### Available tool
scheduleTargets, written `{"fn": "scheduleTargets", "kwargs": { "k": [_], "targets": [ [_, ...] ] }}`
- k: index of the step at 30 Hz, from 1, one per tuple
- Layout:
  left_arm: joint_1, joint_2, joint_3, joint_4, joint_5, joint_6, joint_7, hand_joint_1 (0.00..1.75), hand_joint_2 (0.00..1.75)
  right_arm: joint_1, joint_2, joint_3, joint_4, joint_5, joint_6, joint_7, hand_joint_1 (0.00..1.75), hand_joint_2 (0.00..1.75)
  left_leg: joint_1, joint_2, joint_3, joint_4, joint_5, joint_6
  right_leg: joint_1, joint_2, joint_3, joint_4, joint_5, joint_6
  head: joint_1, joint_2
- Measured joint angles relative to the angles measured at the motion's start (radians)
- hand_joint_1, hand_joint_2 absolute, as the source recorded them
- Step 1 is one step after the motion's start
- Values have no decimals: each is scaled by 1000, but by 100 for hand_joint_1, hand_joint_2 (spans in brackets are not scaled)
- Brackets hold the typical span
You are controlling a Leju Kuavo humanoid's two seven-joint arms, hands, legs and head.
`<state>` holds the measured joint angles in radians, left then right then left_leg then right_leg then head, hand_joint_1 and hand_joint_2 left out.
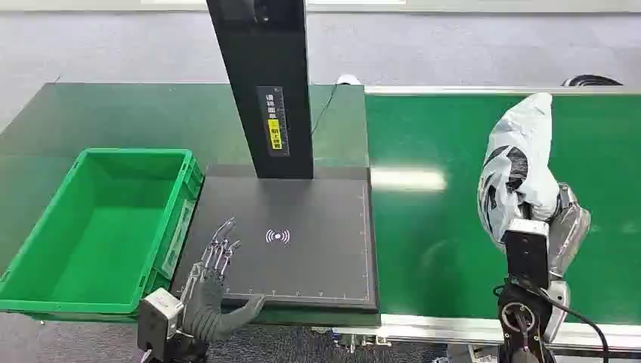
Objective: Moved the parcel from conveyor to table for the left to box.
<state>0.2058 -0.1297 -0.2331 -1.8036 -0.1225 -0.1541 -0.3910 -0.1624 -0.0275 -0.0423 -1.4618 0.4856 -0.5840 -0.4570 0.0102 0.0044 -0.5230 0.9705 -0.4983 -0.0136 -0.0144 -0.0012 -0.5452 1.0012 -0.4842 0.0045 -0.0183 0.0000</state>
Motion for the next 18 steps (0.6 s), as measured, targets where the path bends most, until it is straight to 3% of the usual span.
{"fn": "scheduleTargets", "kwargs": {
  "k": [13,18],
  "targets": [
    [-1,0,0,0,1,1,-2,0,175,9,15,-6,-30,-2,0,-1,175,175,0,0,0,0,0,0,0,0,0,0,0,0,0,0],
    [-1,0,0,0,9,1,-3,0,175,3,30,-5,-66,-169,-19,-94,175,175,0,0,-1,0,0,0,0,0,0,0,0,0,0,0]
  ]
}}
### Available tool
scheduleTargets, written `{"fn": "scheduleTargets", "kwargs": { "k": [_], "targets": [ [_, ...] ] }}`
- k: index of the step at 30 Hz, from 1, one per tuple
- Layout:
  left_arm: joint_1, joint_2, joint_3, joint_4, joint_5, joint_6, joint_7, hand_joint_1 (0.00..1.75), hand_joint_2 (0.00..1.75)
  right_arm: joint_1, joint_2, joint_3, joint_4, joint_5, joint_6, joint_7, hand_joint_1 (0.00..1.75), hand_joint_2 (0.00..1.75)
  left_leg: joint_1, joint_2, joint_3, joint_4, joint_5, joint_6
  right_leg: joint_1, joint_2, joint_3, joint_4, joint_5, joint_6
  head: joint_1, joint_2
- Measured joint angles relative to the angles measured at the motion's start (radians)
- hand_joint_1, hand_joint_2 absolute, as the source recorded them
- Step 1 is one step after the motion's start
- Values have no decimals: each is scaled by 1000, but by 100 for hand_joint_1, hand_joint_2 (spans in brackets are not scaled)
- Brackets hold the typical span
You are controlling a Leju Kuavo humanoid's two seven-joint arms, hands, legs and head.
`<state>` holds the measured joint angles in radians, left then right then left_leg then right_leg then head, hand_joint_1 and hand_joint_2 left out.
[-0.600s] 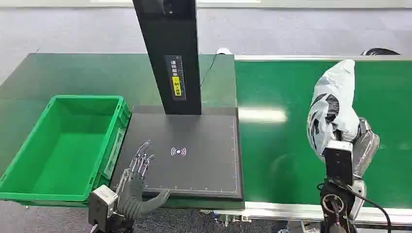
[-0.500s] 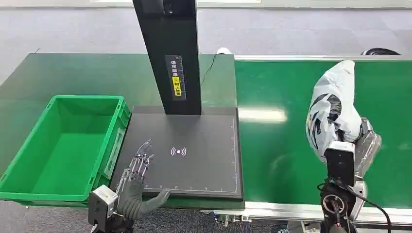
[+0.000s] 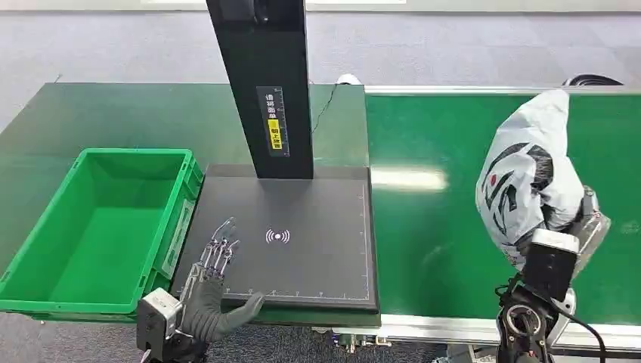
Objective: Moved the parcel from conveyor to table for the left to box.
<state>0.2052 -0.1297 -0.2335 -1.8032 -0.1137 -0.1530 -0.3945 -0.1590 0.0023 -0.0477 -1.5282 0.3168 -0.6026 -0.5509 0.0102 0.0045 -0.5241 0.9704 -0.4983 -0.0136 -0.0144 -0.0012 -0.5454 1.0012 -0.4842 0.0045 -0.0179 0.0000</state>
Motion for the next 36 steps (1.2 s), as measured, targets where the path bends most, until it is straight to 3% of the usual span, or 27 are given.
{"fn": "scheduleTargets", "kwargs": {
  "k": [6,11,15,27,31,36],
  "targets": [
    [-13,0,-3,11,2,-16,-8,0,175,-123,8,103,56,-83,229,71,175,175,0,2,0,0,0,0,0,2,1,0,1,0,0,0],
    [-33,2,-5,26,1,-37,-11,0,175,-283,25,286,273,-77,524,150,175,175,1,2,1,0,2,-1,1,2,0,1,2,0,0,0],
    [-52,3,-9,45,1,-45,-16,0,175,-394,68,439,453,-114,668,142,175,175,1,-2,-1,0,4,-1,2,-2,-2,1,2,0,-1,0],
    [-69,21,-12,85,21,-37,-31,0,175,-510,104,637,611,-193,788,209,175,175,0,-2,-4,1,4,0,0,-2,-3,1,2,0,0,0],
    [-69,22,-12,88,21,-30,-31,0,175,-534,109,684,644,-156,783,292,175,175,1,-3,-4,1,4,-1,1,-2,-4,1,2,0,0,0],
    [-69,23,-12,88,21,-24,-28,0,175,-557,115,721,668,-138,769,311,175,175,1,-3,-4,1,4,-1,1,-2,-4,1,2,0,0,0]
  ]
}}
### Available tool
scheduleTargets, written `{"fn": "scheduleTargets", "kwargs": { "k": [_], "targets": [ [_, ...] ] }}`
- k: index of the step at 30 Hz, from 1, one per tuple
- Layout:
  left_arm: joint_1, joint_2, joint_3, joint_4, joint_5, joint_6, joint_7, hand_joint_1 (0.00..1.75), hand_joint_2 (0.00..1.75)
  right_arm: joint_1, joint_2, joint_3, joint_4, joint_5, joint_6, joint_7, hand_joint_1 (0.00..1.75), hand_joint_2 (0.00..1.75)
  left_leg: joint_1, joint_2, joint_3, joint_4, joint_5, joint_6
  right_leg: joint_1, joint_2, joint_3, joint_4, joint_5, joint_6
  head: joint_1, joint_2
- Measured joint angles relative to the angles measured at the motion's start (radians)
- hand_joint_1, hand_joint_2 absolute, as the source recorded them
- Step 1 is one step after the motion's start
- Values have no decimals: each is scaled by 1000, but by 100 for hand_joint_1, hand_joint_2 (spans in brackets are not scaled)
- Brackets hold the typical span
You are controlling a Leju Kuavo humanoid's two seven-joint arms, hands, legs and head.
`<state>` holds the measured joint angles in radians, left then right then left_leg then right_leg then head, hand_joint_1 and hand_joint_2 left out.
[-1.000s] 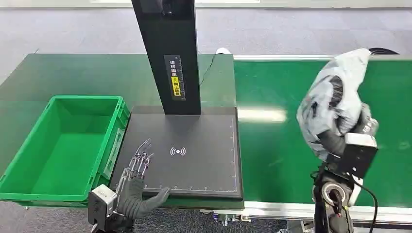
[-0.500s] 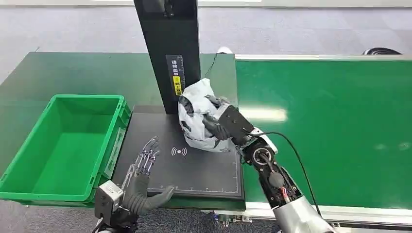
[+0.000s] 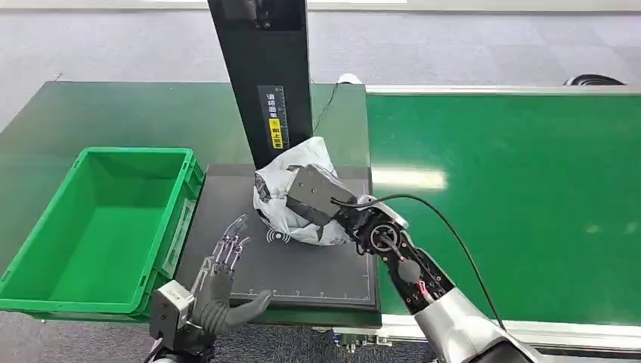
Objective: Moved the parcel from conveyor to table for the left to box.
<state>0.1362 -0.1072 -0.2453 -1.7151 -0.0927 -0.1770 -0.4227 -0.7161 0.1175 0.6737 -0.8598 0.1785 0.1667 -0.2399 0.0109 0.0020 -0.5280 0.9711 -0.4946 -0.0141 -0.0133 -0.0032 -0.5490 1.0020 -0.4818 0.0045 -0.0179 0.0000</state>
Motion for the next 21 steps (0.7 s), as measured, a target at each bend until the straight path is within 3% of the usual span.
{"fn": "scheduleTargets", "kwargs": {
  "k": [2,3,7,12,16,21],
  "targets": [
    [0,0,0,0,0,0,0,0,175,-4,2,7,6,1,-1,2,175,175,0,0,0,0,0,0,0,0,0,0,0,0,0,0],
    [0,0,0,0,0,0,1,0,175,-7,2,10,9,1,-2,8,0,175,0,0,0,0,0,0,0,0,0,0,0,0,0,0],
    [1,1,0,0,0,8,9,0,175,-32,3,29,34,7,9,49,0,175,0,0,0,0,0,0,0,0,0,0,0,0,0,0],
    [4,1,0,-1,0,20,16,0,175,-40,4,26,45,-40,3,28,0,175,0,0,0,0,0,0,0,0,0,0,0,0,0,0],
    [5,1,1,-2,0,32,16,0,175,-34,4,-8,16,-94,-63,-73,0,175,0,0,0,0,0,0,0,0,0,0,0,0,0,0],
    [16,3,3,-4,2,44,3,0,175,34,-6,-109,-145,-255,-121,-189,0,175,0,0,0,0,0,0,0,0,0,0,0,0,0,0]
  ]
}}
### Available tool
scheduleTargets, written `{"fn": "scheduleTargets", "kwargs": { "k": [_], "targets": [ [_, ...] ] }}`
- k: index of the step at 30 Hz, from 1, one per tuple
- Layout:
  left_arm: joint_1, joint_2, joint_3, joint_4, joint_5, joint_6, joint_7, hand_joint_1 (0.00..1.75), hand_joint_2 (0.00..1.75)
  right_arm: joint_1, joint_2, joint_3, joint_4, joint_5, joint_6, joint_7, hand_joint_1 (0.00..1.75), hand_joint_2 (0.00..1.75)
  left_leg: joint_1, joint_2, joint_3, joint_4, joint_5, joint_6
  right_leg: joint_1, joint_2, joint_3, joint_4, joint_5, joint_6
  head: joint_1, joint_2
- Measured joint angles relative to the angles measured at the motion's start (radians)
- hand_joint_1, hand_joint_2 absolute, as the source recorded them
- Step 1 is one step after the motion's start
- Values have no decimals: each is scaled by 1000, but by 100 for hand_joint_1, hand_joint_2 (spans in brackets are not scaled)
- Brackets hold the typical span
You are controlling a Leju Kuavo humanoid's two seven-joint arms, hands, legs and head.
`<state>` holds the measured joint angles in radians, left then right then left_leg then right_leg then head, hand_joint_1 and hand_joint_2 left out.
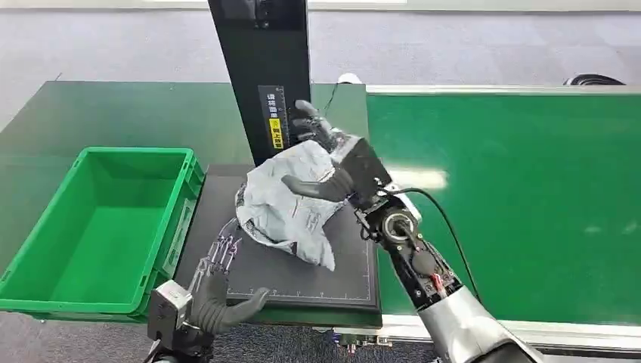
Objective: Moved the parcel from conveyor to table for the left to box.
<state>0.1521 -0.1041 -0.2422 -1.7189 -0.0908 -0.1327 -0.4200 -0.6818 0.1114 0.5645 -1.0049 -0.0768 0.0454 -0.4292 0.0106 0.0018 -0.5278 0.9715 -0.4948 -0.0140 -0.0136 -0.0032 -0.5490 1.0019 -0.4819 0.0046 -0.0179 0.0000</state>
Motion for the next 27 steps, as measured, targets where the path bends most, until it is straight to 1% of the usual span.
{"fn": "scheduleTargets", "kwargs": {
  "k": [7,11,14,16,18,20,22,24,27],
  "targets": [
    [18,6,3,-6,4,2,-9,0,175,63,-22,-75,-134,-85,-2,-32,0,175,0,0,0,0,0,0,0,0,0,0,0,0,0,0],
    [28,8,3,-9,4,1,-15,0,175,115,-42,-95,-203,-104,-5,-45,0,175,0,0,0,0,0,0,0,0,0,0,0,0,0,0],
    [39,10,5,-23,-24,48,-27,0,175,159,-57,-110,-261,-116,-34,-75,0,175,0,0,0,0,0,0,0,0,0,0,0,0,0,0],
    [50,8,19,-45,-90,154,-43,0,175,196,-68,-129,-312,-128,-49,-88,0,175,0,0,0,0,0,0,0,0,0,0,0,0,0,0],
    [64,0,55,-80,-209,346,-54,0,175,248,-76,-153,-367,-133,-55,-94,0,175,0,0,0,0,-1,0,0,0,0,0,0,0,0,0],
    [68,-9,102,-121,-346,589,-56,0,175,298,-79,-177,-415,-135,-55,-100,0,175,0,0,-1,0,-1,0,0,0,0,0,0,0,0,0],
    [69,-15,134,-153,-433,727,-56,0,175,330,-79,-190,-448,-135,-53,-101,0,175,0,0,-1,0,-1,0,0,0,0,0,0,0,0,0],
    [67,-41,176,-180,-535,754,-70,0,175,347,-77,-197,-465,-135,-50,-101,0,175,0,0,0,-1,-1,0,0,0,0,0,0,0,0,0],
    [37,-125,320,-251,-685,760,-138,0,175,367,-63,-209,-480,-141,-44,-96,0,175,0,0,0,0,0,0,0,0,0,0,0,0,0,0]
  ]
}}
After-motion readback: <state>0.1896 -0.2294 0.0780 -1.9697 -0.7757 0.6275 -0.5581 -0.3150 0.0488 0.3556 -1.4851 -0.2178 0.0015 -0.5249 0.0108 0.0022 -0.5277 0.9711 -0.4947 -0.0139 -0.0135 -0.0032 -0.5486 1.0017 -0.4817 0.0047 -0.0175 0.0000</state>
